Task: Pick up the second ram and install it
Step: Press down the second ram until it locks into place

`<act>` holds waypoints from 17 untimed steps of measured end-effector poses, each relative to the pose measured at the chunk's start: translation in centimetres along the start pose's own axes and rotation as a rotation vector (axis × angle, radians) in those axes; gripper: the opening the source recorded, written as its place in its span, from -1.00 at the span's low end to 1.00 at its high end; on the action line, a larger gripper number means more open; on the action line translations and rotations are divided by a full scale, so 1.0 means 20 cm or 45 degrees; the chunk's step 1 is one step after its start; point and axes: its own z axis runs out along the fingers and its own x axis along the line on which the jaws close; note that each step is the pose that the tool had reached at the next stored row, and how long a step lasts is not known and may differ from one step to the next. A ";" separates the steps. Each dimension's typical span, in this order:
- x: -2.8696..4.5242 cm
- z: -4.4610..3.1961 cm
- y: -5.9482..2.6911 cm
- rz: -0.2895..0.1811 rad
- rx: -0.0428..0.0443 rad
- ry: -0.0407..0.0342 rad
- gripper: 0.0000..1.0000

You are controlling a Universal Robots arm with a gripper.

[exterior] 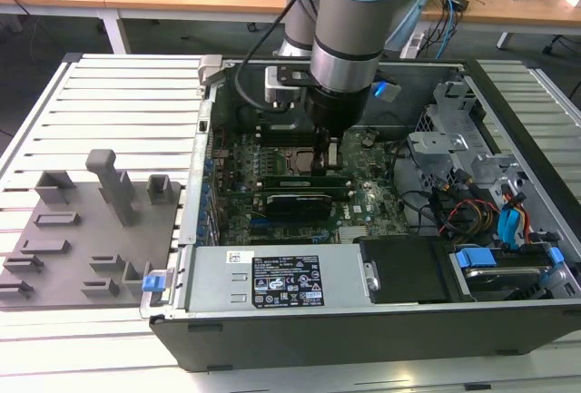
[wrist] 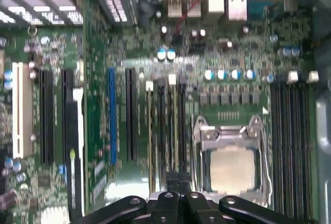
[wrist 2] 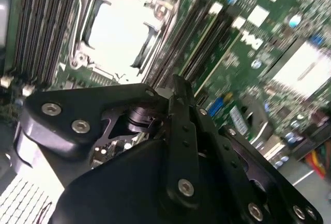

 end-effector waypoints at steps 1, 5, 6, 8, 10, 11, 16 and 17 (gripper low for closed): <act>0.001 0.001 0.036 0.000 0.001 0.0001 -0.79; 0.004 0.005 0.126 0.000 0.002 0.0000 -0.79; 0.004 0.006 0.140 0.000 0.002 -0.0001 -0.79; 0.006 0.013 0.194 0.000 0.003 -0.0003 -0.79; 0.007 0.030 0.233 0.000 0.003 -0.0001 -0.79; 0.008 0.038 0.246 0.000 0.003 0.0001 -0.79; 0.007 0.071 0.255 0.000 0.002 0.0004 -0.79; 0.006 0.073 0.255 0.000 0.002 0.0000 -0.79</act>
